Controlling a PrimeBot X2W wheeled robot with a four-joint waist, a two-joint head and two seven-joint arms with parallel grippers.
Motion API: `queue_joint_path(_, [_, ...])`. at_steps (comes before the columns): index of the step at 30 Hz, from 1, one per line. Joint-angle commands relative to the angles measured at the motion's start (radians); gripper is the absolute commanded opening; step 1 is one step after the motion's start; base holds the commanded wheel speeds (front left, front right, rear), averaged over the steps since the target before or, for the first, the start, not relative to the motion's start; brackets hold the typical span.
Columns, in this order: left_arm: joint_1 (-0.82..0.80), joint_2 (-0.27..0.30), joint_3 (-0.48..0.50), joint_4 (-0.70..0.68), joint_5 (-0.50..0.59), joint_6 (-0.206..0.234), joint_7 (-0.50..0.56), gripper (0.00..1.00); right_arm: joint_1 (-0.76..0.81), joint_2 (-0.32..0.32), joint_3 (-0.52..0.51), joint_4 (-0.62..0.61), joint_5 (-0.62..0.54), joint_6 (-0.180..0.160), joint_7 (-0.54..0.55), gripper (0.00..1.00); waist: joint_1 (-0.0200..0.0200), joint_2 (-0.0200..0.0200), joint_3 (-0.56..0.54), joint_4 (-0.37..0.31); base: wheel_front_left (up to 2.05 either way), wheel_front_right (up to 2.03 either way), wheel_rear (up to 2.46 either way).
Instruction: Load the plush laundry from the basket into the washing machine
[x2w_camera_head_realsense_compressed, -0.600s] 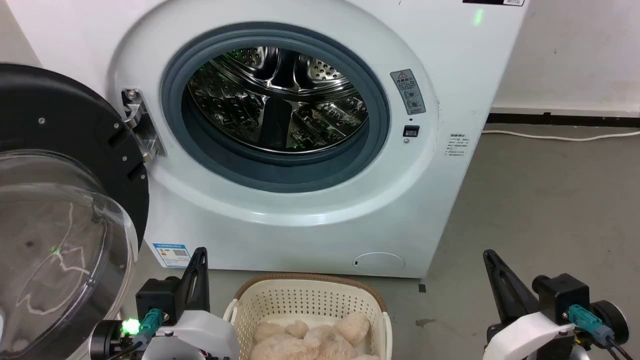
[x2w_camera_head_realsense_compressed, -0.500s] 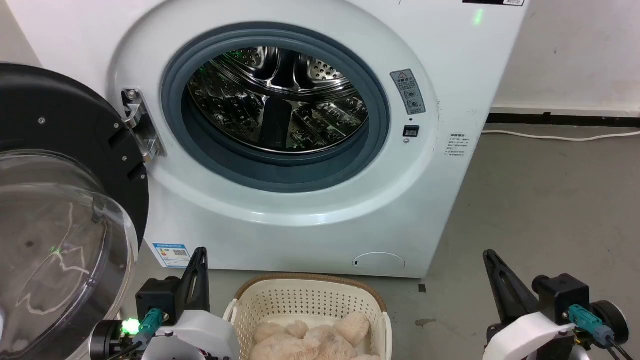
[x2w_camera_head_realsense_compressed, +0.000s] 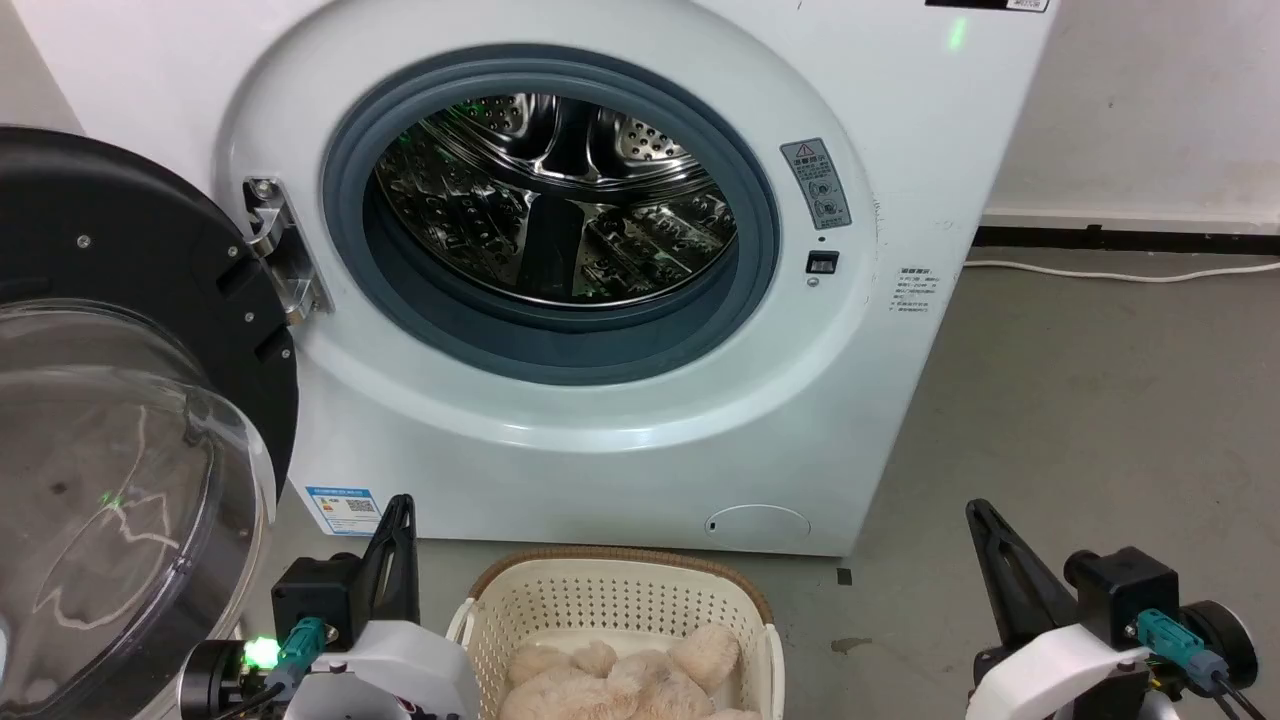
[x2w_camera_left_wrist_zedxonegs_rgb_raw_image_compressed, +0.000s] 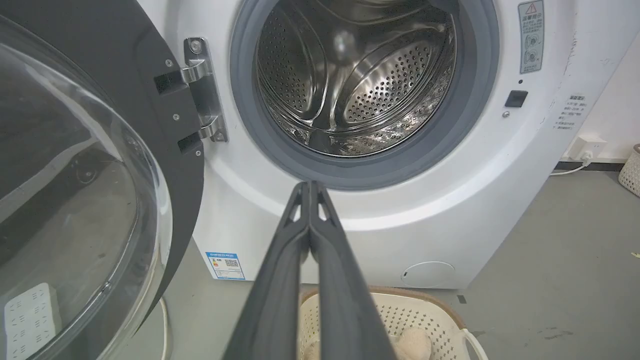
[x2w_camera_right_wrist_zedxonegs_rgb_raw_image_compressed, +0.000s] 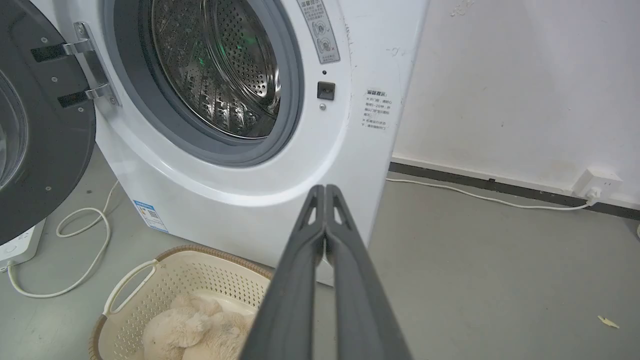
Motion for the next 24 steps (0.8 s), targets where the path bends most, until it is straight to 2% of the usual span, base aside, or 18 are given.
queue_joint_path(1, [0.0,0.0,0.002,-0.005,0.003,-0.006,0.0,0.0,-0.012,-0.003,-0.002,-0.005,-0.007,0.001,0.0,0.0,0.0,0.0,0.0,0.0,0.0,0.0,0.0])
queue_joint_path(17, [0.0,0.0,0.002,-0.005,0.003,-0.006,0.0,0.0,-0.012,-0.003,-0.002,-0.005,-0.007,0.001,0.0,0.0,0.0,0.0,0.0,0.0,0.0,0.0,0.0])
queue_joint_path(18, [0.0,0.0,0.0,0.0,0.0,0.0,0.0,1.0,0.0,0.0,0.0,0.0,0.0,0.0,0.0,1.0,0.0,0.0,0.0,0.0,0.0,0.0,0.0])
queue_joint_path(24, [0.0,0.0,-0.006,0.0,-0.002,0.0,-0.005,1.0,0.002,0.0,-0.003,-0.003,0.007,0.0,-0.005,1.0,0.0,0.0,0.001,-0.001,0.0,0.0,0.0])
